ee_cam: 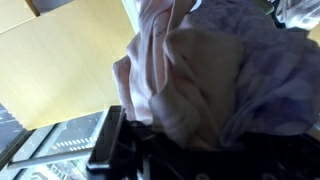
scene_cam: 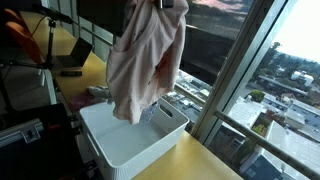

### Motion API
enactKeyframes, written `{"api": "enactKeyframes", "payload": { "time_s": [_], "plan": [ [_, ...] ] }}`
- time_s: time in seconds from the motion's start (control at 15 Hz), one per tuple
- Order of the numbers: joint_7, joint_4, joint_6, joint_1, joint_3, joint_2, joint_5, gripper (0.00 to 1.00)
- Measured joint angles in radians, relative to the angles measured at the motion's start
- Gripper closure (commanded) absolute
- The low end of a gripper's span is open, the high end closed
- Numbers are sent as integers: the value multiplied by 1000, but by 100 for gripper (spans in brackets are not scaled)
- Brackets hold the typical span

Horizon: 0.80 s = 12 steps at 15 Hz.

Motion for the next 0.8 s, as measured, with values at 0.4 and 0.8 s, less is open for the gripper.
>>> {"api": "enactKeyframes", "payload": {
  "time_s": [0.4, 0.8],
  "plan": [
    [-1, -116, 101, 3, -1, 64, 1, 74],
    [-16, -119, 159, 1, -11, 125, -16, 31]
  ]
}}
